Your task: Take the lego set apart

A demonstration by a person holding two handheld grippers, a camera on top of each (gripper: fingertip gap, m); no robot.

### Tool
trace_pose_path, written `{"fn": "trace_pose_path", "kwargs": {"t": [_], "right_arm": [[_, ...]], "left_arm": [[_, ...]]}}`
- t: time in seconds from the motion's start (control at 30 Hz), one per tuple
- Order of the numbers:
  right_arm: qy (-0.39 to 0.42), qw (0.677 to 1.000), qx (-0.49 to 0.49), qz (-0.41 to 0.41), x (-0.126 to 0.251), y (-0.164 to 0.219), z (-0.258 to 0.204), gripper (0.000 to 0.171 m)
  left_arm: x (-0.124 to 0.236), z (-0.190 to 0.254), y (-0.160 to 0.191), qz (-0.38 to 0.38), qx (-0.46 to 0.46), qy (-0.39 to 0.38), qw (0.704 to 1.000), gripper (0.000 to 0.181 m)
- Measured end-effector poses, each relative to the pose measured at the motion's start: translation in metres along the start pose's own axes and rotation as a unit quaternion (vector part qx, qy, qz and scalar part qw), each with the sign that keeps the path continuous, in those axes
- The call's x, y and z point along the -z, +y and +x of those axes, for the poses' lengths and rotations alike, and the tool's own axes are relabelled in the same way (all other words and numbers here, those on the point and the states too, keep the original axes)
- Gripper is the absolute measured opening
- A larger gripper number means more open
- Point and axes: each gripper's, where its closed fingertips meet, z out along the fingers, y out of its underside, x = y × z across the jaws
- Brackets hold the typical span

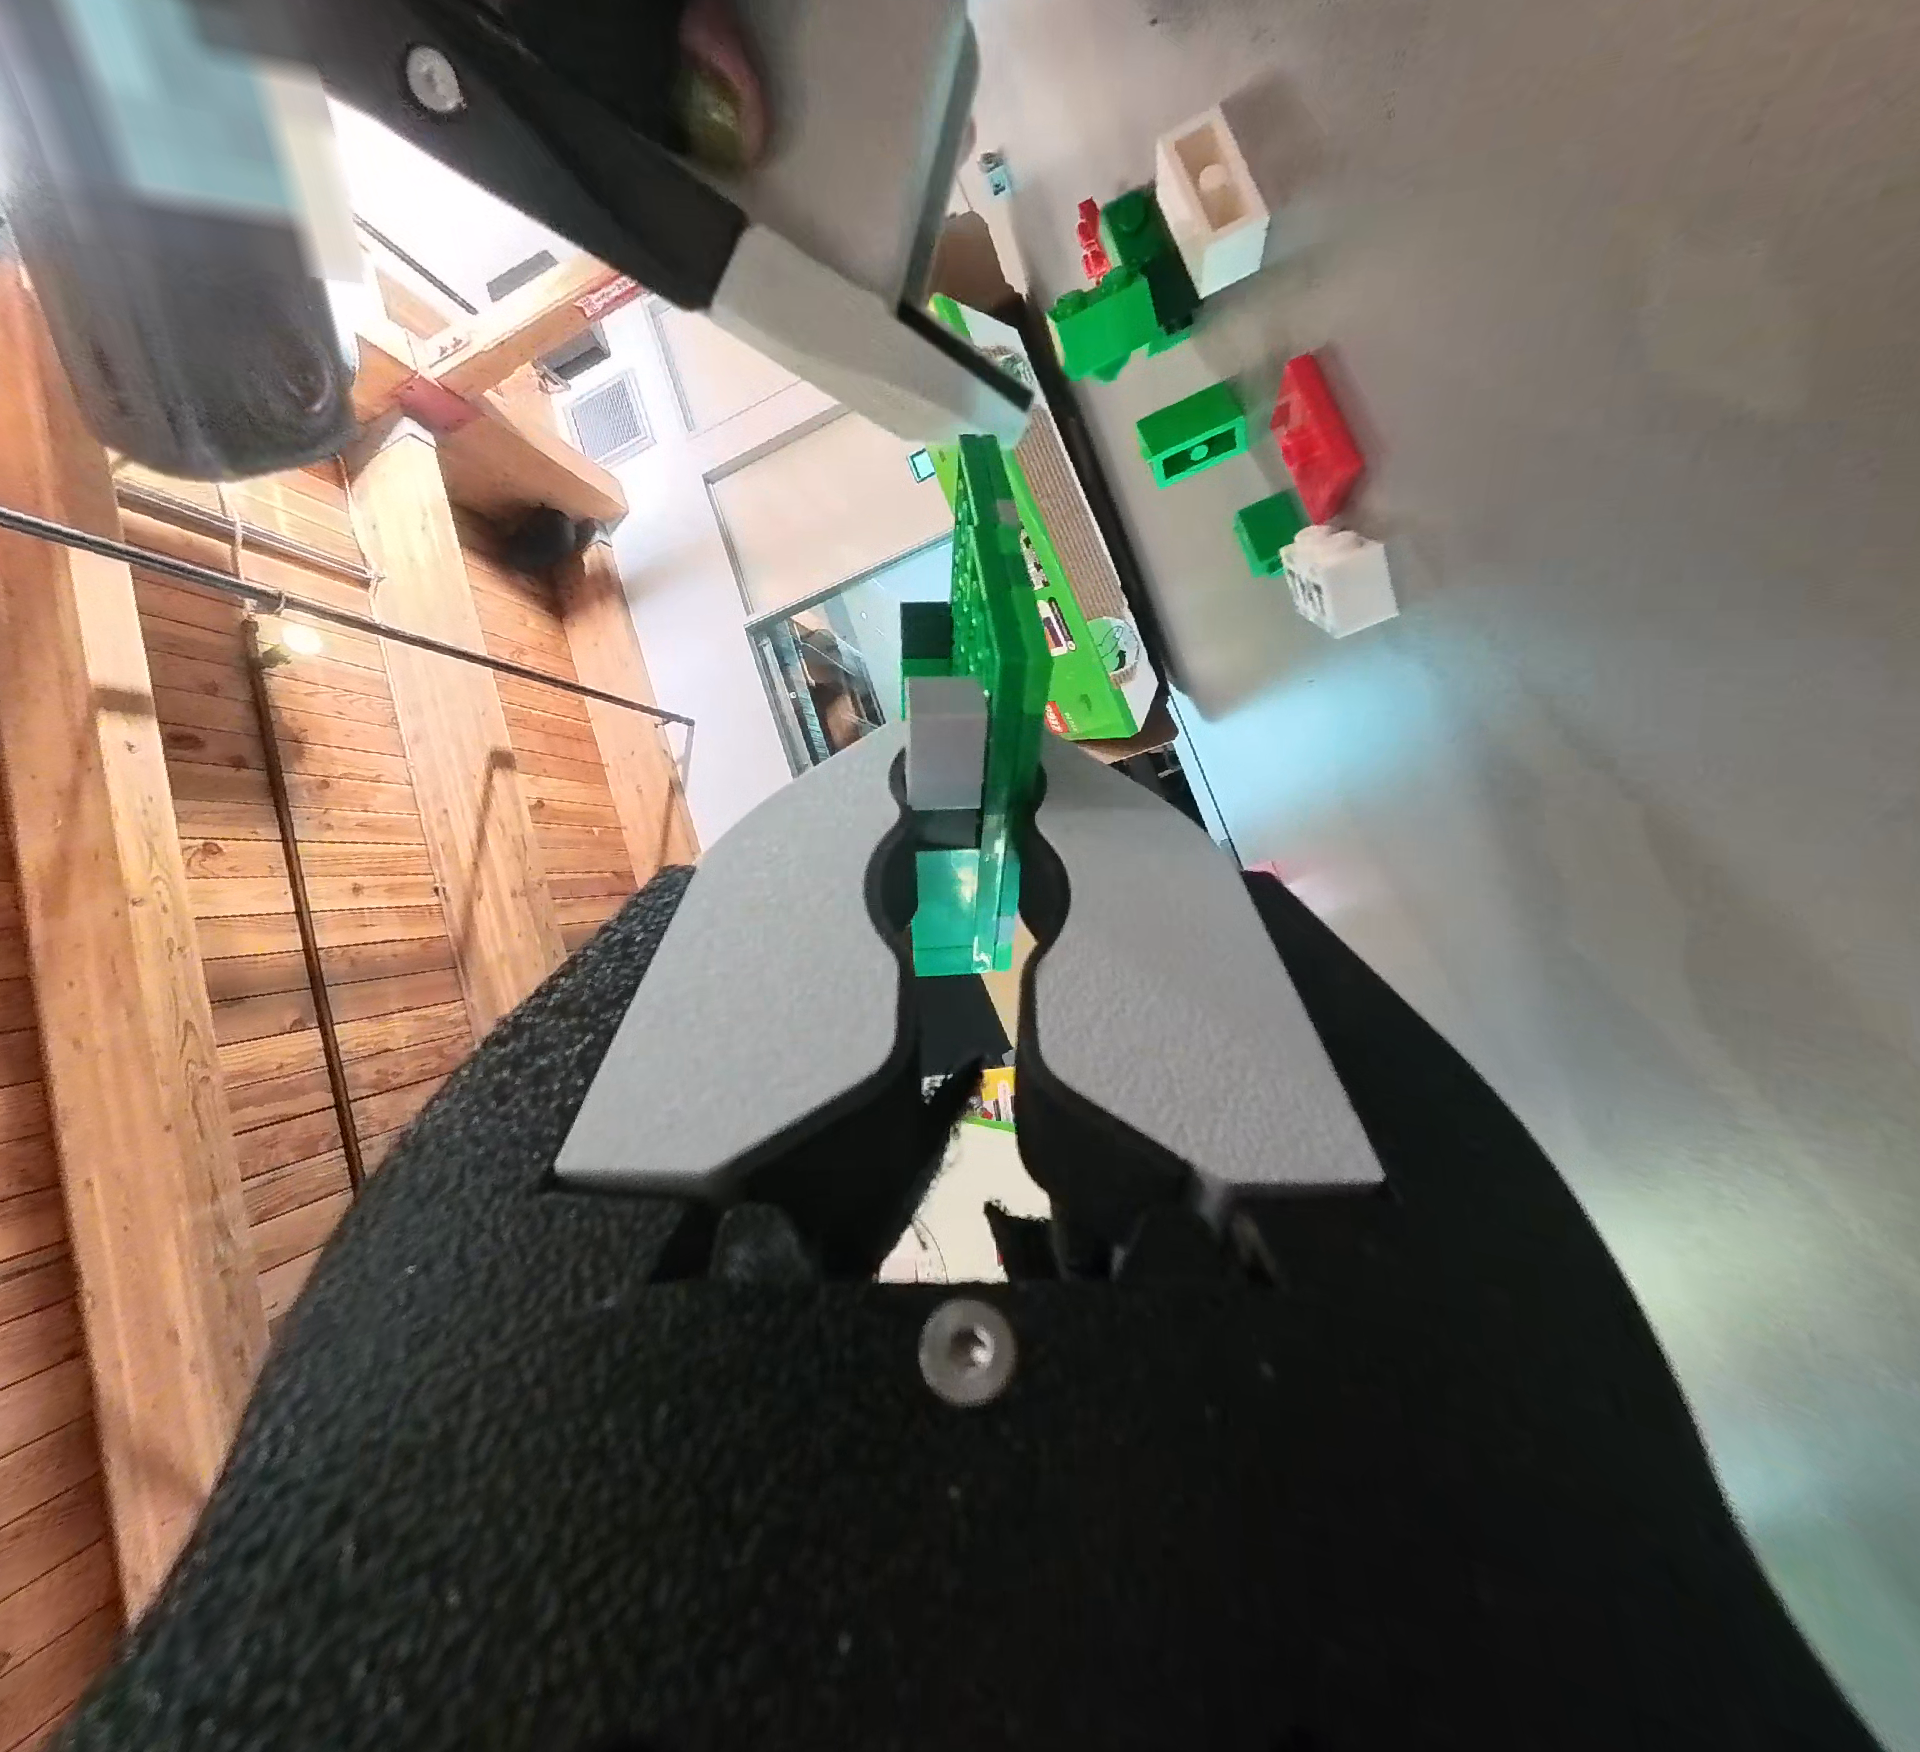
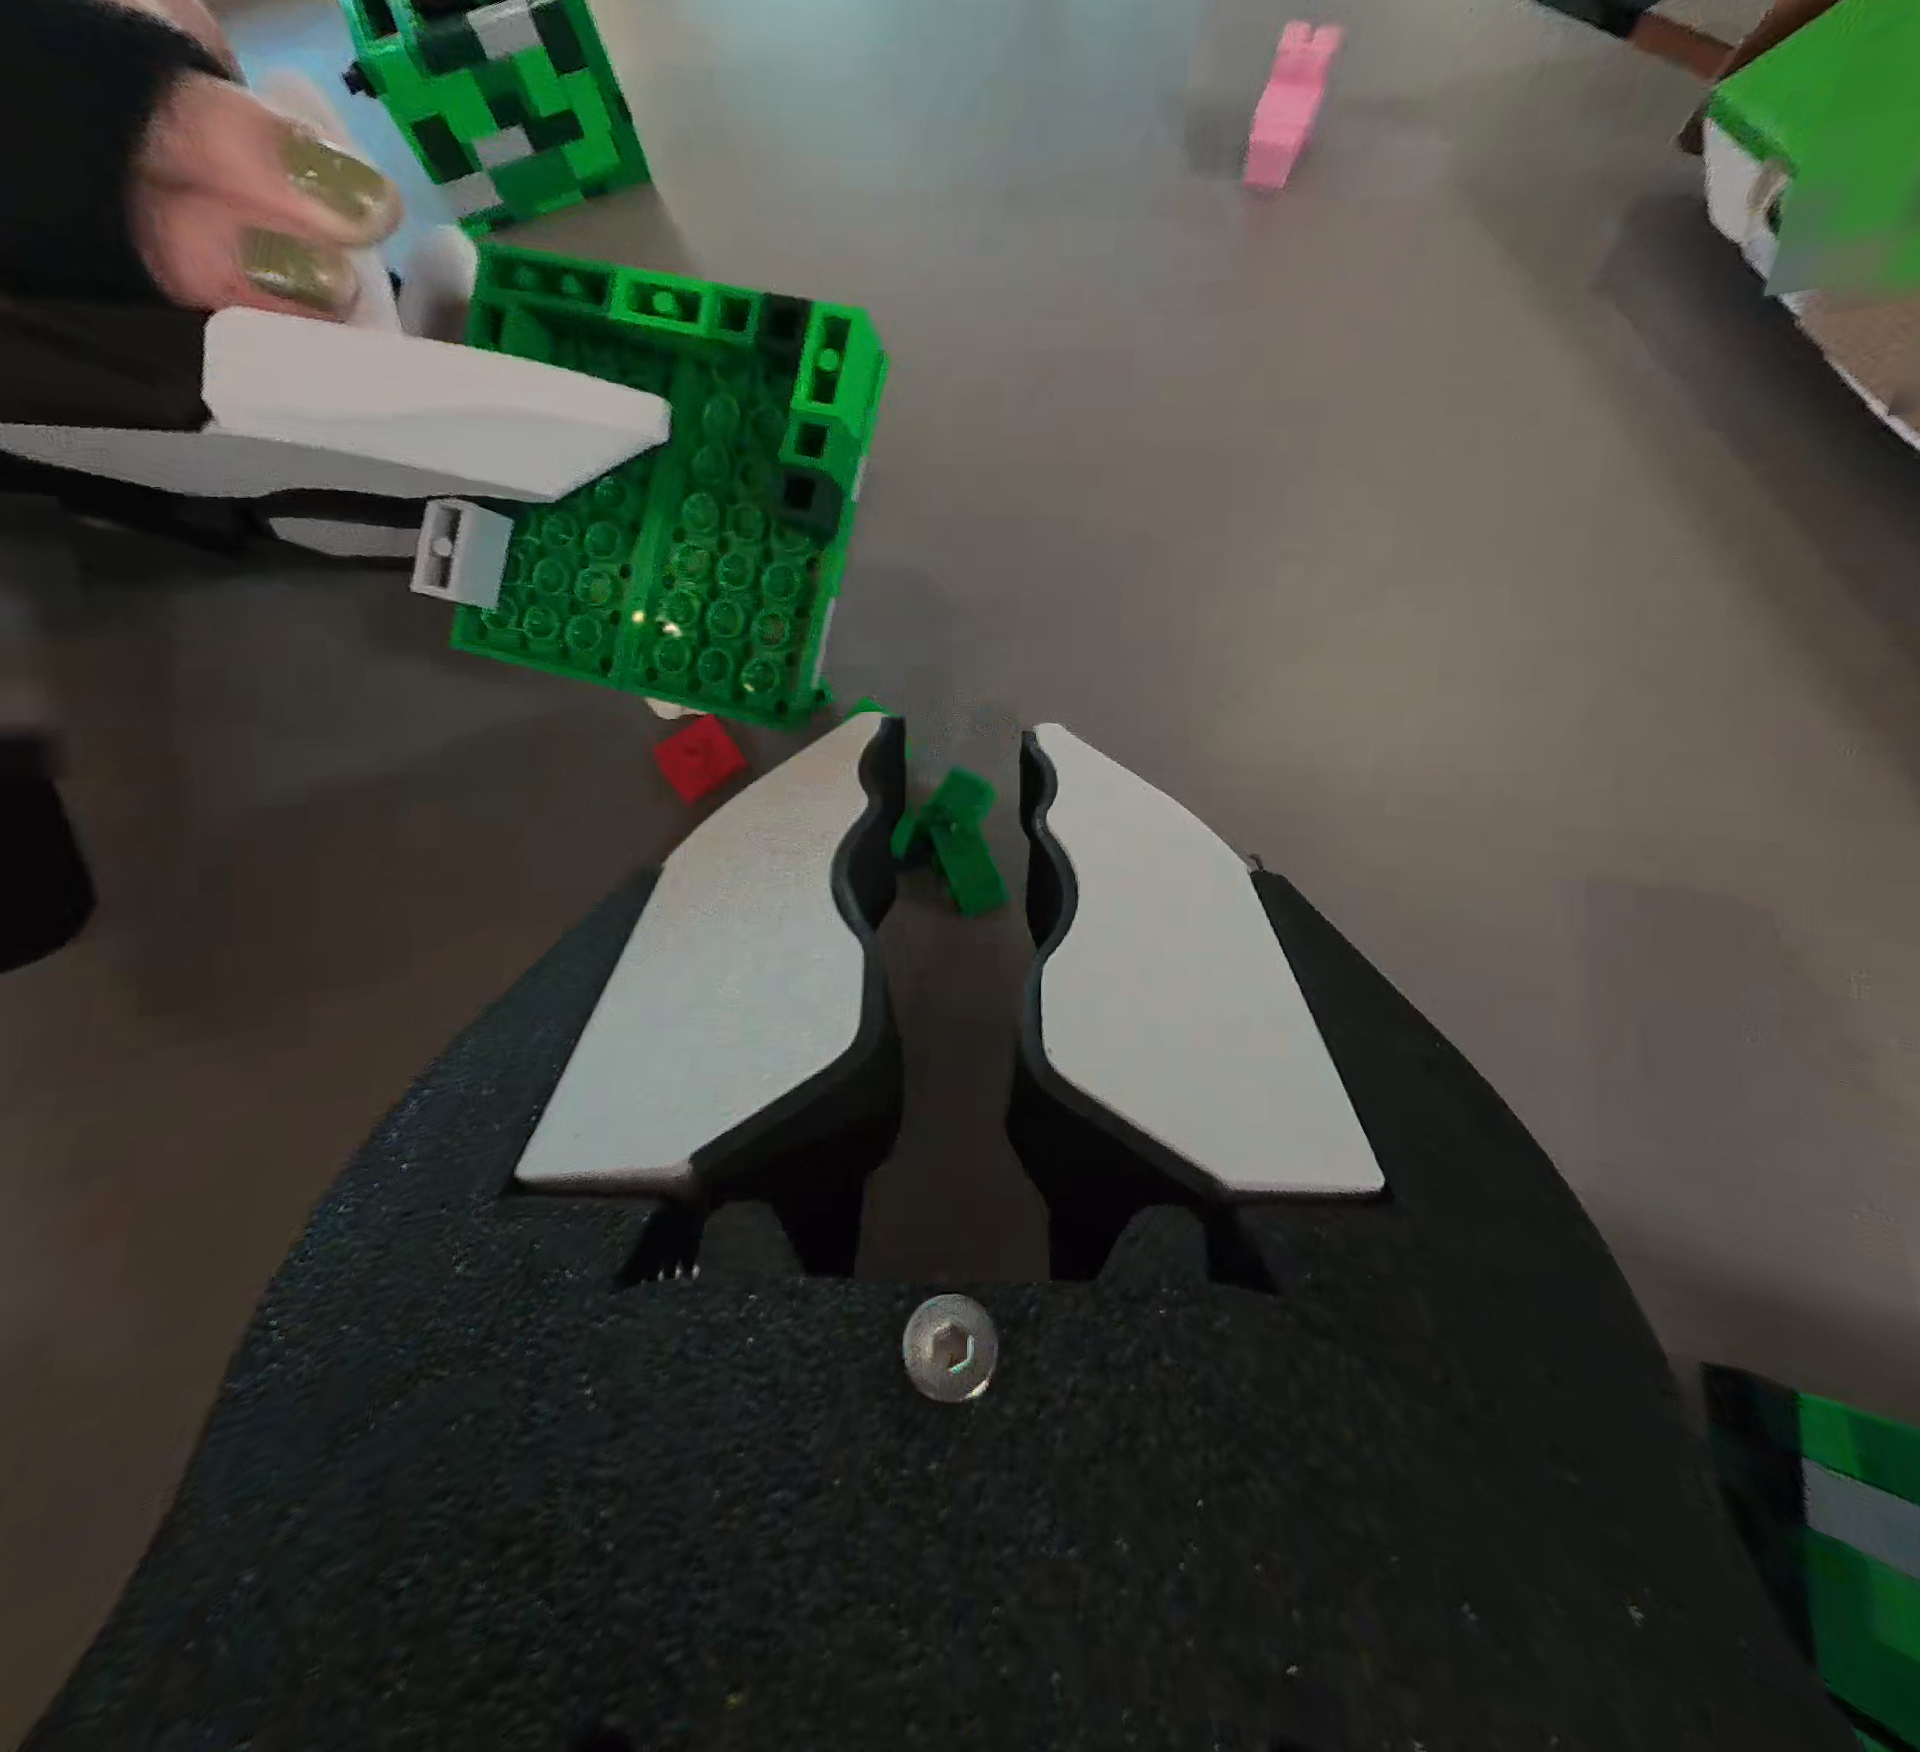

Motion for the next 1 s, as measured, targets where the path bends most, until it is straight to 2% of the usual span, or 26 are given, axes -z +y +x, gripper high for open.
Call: {"fn": "trace_pose_path", "kwargs": {"t": [0.03,0.3,0.43,0.5,0.57,0.63,0.73,0.8,0.87,0.93,1.0], "right_arm": [[-0.004,1.000,0.004,0.002,-0.001,-0.001,-0.003,0.020],[-0.056,0.993,-0.010,0.104,0.012,-0.034,-0.023,0.021],[-0.057,0.994,0.004,0.090,0.006,-0.031,-0.029,0.020],[-0.048,0.995,0.007,0.084,0.004,-0.030,-0.028,0.010],[-0.044,0.996,0.005,0.078,0.004,-0.030,-0.027,0.008],[-0.073,0.993,-0.029,0.087,0.007,-0.033,-0.029,0.007],[-0.161,0.968,-0.141,0.135,0.020,-0.044,-0.029,0.007],[-0.127,0.973,-0.141,0.128,0.020,-0.037,-0.013,0.007],[-0.060,0.988,-0.094,0.106,0.018,-0.028,0.001,0.007],[-0.030,0.994,-0.056,0.090,0.015,-0.025,0.003,0.020],[-0.045,0.994,-0.046,0.089,0.011,-0.027,-0.008,0.030]], "left_arm": [[0.000,0.000,0.000,0.000,0.000,0.000,1.000,0.014],[0.001,-0.003,-0.007,0.010,-0.010,-0.004,1.000,0.014],[0.001,-0.004,-0.012,0.016,-0.010,-0.004,1.000,0.014],[0.002,-0.004,-0.013,0.018,-0.011,-0.005,1.000,0.014],[0.001,-0.004,-0.013,0.018,-0.009,-0.006,1.000,0.014],[0.002,-0.006,-0.012,0.020,-0.002,-0.010,1.000,0.014],[0.002,-0.004,-0.008,0.013,-0.009,-0.007,1.000,0.014],[0.001,-0.002,-0.008,0.014,-0.010,-0.004,1.000,0.014],[0.002,-0.003,-0.009,0.015,-0.010,-0.006,1.000,0.014],[0.002,-0.005,-0.010,0.016,-0.010,-0.007,1.000,0.014],[0.002,-0.005,-0.011,0.017,-0.011,-0.008,1.000,0.014]]}}
